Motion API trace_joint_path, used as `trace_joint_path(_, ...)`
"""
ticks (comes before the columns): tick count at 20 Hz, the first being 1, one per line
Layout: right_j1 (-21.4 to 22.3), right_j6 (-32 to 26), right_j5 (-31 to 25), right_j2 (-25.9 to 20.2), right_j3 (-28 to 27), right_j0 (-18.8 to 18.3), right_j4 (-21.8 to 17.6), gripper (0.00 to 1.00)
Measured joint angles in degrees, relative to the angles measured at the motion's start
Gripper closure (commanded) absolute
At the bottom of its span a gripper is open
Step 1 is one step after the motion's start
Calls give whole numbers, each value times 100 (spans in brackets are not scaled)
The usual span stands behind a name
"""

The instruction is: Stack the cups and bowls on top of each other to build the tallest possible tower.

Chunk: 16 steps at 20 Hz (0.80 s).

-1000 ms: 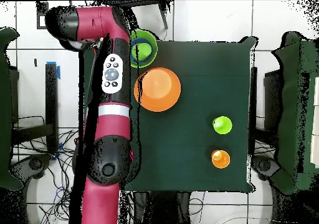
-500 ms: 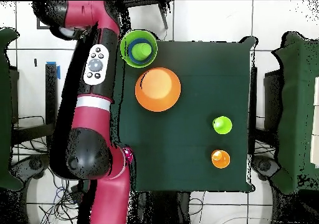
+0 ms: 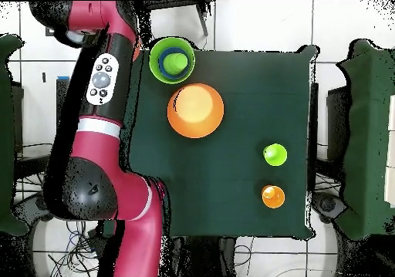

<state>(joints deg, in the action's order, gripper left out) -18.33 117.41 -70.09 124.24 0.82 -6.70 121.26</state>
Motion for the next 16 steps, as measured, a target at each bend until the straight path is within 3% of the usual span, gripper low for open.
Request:
trace_joint_path(6, 130, -33, -251, 828, 154, -52, 618, 100)
trace_joint_path(16, 383, -545, -305, 1787, 386, -198, 1198, 100)
